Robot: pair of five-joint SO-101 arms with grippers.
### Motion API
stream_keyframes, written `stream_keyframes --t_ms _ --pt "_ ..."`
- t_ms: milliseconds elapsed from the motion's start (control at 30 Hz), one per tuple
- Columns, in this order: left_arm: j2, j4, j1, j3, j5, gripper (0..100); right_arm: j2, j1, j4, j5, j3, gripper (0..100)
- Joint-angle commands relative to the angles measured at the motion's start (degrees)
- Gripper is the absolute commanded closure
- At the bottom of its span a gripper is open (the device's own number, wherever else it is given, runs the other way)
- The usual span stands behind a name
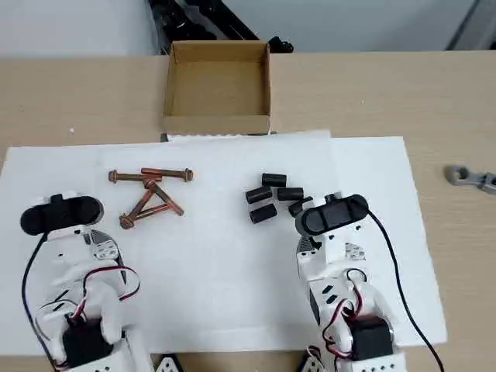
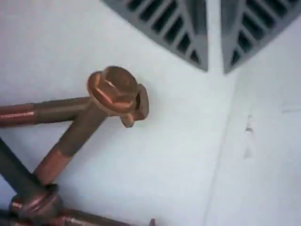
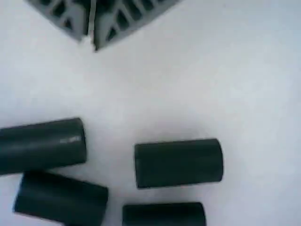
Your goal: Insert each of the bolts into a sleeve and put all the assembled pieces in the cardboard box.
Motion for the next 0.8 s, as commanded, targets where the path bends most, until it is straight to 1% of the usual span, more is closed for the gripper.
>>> stream_keyframes --t_ms 0,200,300,400,567,667,767 --pt "-0.18 0.35 -0.18 -4.00 0.53 100 -0.48 0.48 0.13 0.44 -2.81 99.5" --pt "-0.09 0.70 -0.26 -4.79 0.53 100 -0.13 0.48 0.57 0.79 -6.42 99.5" --pt "-0.09 0.70 -0.26 -5.49 0.53 100 3.12 0.48 0.57 0.79 -7.30 99.5" --pt "-0.09 0.70 -0.26 -6.90 0.53 100 10.07 0.48 0.13 0.53 -10.37 99.5" --pt "0.70 0.70 -0.26 -7.25 0.53 100 24.40 0.48 -1.80 0.35 -20.66 99.5" --pt "5.10 0.26 -0.26 -8.13 0.53 100 31.96 0.48 -2.51 0.35 -26.46 99.5" --pt "12.66 0.62 -0.26 -13.41 0.53 100 36.97 0.40 -2.51 0.26 -30.77 99.5"
